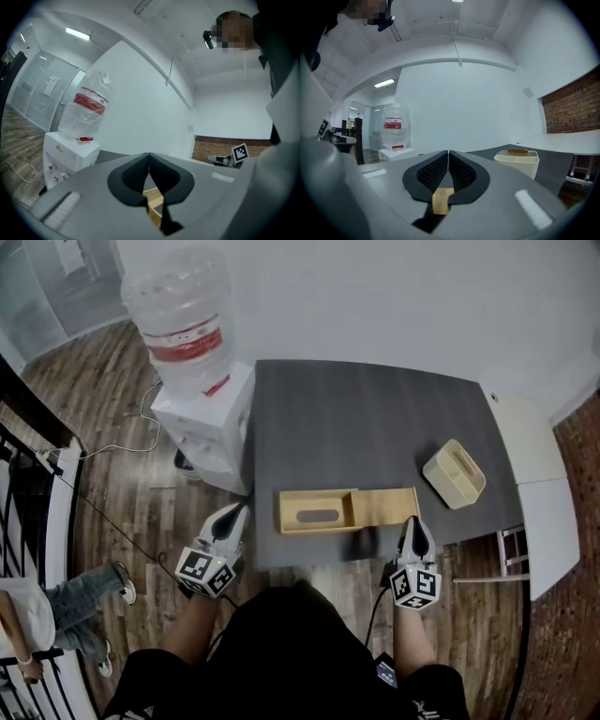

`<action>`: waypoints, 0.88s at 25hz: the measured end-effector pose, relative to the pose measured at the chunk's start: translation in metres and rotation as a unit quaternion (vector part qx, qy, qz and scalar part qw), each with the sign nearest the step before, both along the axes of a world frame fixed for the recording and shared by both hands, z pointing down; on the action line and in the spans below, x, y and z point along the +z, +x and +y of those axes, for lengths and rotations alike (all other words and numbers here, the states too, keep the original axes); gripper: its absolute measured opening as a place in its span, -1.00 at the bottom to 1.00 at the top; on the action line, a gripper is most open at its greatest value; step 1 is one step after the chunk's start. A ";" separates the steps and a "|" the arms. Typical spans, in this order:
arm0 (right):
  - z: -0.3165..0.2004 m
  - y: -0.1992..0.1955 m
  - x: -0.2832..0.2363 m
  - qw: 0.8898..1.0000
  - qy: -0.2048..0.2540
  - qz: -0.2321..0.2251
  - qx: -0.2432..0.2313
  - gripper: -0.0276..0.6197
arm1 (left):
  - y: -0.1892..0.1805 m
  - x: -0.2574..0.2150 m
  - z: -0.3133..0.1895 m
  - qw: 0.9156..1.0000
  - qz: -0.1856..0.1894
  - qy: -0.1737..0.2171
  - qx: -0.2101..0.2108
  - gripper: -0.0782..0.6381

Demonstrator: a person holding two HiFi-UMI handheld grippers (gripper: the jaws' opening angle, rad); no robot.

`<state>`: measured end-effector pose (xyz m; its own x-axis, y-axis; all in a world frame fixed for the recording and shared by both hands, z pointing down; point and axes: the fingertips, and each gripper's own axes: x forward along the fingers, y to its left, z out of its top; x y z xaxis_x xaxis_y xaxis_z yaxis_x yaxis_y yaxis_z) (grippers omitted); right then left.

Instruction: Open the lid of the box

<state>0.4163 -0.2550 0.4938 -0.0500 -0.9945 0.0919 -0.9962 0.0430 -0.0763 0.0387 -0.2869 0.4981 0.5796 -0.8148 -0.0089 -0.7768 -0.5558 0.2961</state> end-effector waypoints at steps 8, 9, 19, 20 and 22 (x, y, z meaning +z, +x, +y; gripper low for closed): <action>0.067 -0.032 -0.009 1.000 0.008 -0.006 -0.006 -0.91 | 0.003 -0.004 0.051 0.999 -0.007 0.018 0.040 -0.78; 0.074 -0.035 -0.008 1.000 0.007 -0.007 -0.008 -0.91 | 0.003 -0.005 0.057 0.999 -0.010 0.021 0.044 -0.78; 0.086 -0.043 -0.009 0.999 0.003 -0.020 -0.035 -0.91 | 0.005 -0.013 0.072 0.998 -0.022 0.045 0.042 -0.78; 0.088 -0.042 -0.010 0.999 0.003 -0.015 -0.037 -0.91 | 0.008 -0.015 0.072 0.998 -0.017 0.043 0.043 -0.78; 0.088 -0.039 -0.013 0.999 0.007 0.008 -0.044 -0.91 | 0.013 -0.019 0.070 0.998 -0.010 0.045 0.041 -0.78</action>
<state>0.3771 -0.1672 0.4807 -0.1356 -0.9876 0.0790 -0.9896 0.1311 -0.0592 0.0521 -0.2173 0.4792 0.6459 -0.7605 -0.0672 -0.7324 -0.6421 0.2264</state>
